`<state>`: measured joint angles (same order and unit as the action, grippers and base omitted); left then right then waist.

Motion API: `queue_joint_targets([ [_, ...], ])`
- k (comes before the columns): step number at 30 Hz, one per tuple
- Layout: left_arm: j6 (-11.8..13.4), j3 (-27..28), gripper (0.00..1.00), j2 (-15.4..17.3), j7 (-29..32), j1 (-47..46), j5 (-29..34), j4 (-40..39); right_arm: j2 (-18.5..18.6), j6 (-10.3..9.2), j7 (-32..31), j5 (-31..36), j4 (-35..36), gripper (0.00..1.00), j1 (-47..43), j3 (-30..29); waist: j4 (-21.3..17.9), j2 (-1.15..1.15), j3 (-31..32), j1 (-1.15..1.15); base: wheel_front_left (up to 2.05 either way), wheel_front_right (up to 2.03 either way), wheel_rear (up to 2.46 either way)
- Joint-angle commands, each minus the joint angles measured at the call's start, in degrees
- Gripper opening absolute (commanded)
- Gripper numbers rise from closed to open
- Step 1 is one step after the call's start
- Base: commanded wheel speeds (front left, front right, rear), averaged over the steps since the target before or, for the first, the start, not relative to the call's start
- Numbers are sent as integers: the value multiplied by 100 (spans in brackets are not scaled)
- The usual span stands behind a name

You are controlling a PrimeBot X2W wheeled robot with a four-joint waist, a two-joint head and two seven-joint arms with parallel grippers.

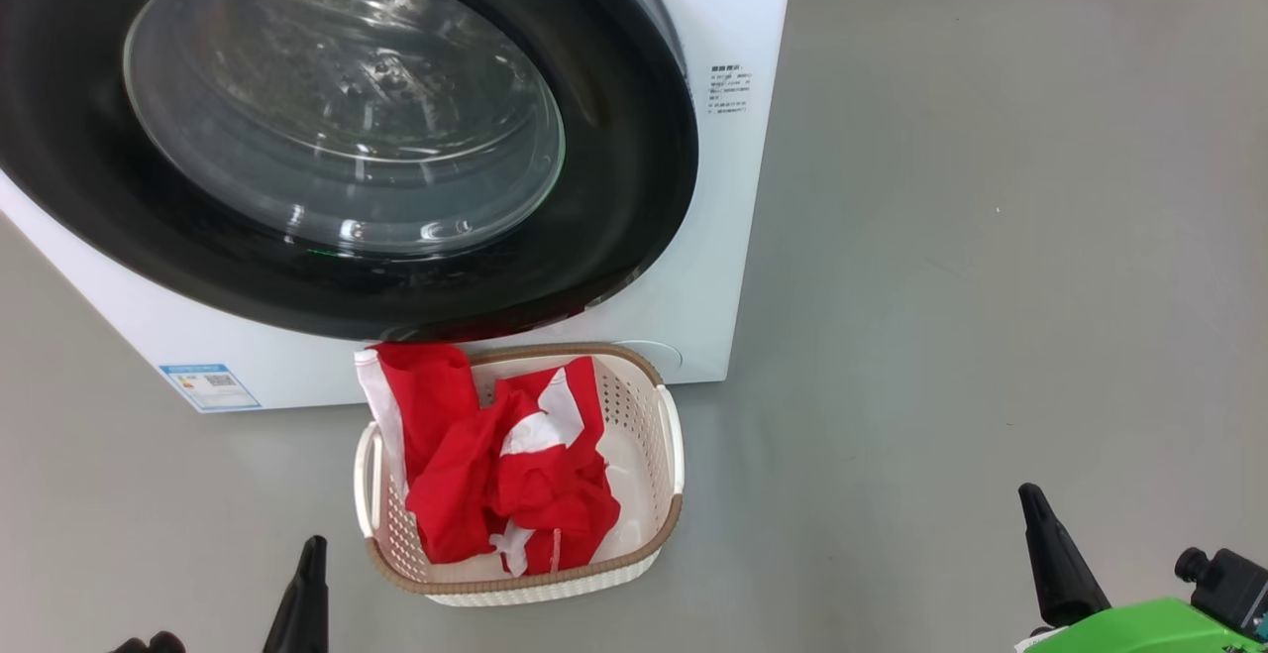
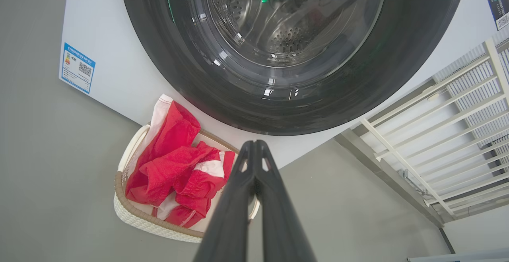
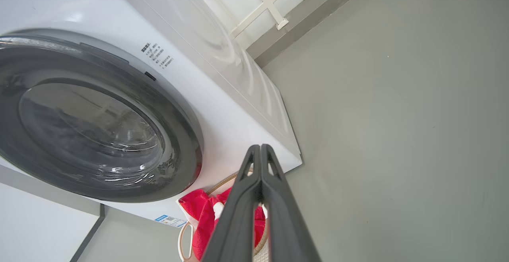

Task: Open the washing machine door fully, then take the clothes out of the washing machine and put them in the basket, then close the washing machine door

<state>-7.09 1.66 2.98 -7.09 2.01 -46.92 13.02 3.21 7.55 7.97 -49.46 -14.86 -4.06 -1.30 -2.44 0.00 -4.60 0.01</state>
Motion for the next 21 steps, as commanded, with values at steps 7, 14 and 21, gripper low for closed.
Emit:
queue_joint_targets([
  [7,-17,100,0,104,119,-267,-518,-94,98,-3,-131,-501,119,0,350,-22,25,0,44,-1,0,0,0],
  [14,-19,117,0,106,213,-313,-878,-78,103,-3,-226,-846,117,0,406,-42,44,0,78,-1,0,0,0],
  [21,-22,142,0,107,340,-375,-1358,-57,108,-4,-356,-1306,115,0,482,-72,69,0,124,0,0,0,0],
])
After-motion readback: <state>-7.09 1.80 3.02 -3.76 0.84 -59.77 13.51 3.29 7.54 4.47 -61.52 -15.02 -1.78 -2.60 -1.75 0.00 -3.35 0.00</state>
